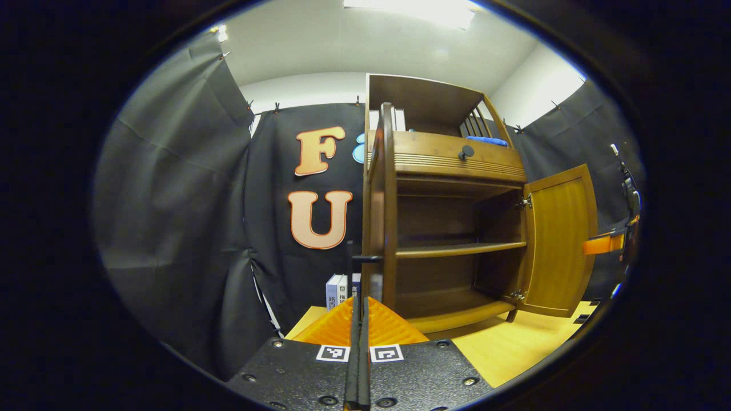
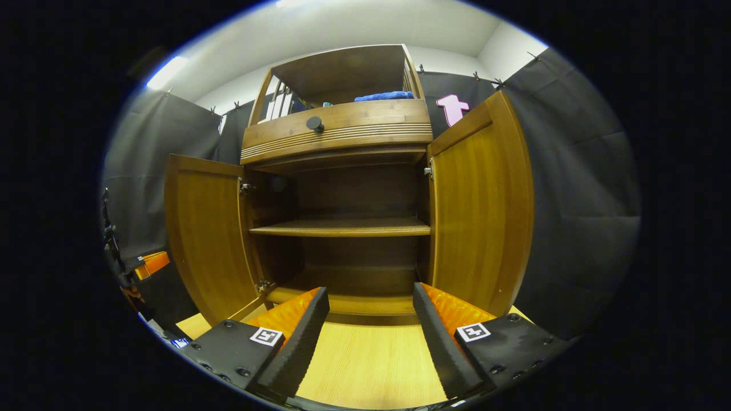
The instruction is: Open the right door of the double-door shoe cabinet with the right hand, and open the left door with the left hand.
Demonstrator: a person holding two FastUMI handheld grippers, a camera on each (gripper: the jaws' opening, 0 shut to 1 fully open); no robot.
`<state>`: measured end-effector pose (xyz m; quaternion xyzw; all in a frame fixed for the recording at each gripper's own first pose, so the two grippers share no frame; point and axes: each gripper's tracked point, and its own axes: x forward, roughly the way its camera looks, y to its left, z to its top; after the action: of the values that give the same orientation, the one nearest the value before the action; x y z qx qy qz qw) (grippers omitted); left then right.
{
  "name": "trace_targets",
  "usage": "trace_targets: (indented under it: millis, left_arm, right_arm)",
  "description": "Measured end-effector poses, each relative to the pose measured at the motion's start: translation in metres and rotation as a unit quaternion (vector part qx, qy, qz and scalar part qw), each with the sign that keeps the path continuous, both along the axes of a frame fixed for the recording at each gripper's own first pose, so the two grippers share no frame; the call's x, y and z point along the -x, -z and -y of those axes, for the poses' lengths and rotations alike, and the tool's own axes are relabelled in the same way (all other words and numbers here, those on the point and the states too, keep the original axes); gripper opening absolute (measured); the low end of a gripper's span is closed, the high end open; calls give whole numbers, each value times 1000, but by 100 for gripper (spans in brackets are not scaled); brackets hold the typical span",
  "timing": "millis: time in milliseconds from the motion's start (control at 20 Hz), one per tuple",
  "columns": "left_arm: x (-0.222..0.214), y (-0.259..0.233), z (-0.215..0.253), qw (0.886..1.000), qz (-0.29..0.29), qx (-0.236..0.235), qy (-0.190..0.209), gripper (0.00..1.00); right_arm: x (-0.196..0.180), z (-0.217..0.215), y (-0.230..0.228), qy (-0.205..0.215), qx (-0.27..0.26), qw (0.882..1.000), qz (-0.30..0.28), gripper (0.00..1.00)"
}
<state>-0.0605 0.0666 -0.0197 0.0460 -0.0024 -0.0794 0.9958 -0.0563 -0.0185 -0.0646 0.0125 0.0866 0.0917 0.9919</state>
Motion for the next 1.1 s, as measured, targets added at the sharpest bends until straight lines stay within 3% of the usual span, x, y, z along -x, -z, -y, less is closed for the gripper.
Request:
trace_targets:
  millis: [250,500,600,800,950,1000,1050,1100]
  left_arm:
    - [17,10,91,994,-38,68,71,0]
    - [10,-6,139,989,-34,109,95,0]
    - [7,-17,156,987,-27,110,112,0]
    - [-1,-23,173,989,-31,94,113,0]
    - [5,-29,176,992,-19,87,88,0]
    - [7,-29,177,993,-15,84,85,6]
    - [8,-28,182,993,-15,81,87,12]
    - [9,-29,186,993,-13,81,90,22]
  right_arm:
    - [-2,-6,-3,-3,-16,1000,8,95]
    - [9,15,-8,17,-19,1000,18,95]
    - [12,26,-9,28,-22,999,19,90]
    - [20,49,-12,50,-8,998,24,89]
    - [25,57,-15,61,-10,998,28,89]
    - [26,58,-15,62,-12,998,28,100]
    - [27,60,-15,64,-14,997,28,89]
    - [28,62,-13,66,-15,997,29,89]
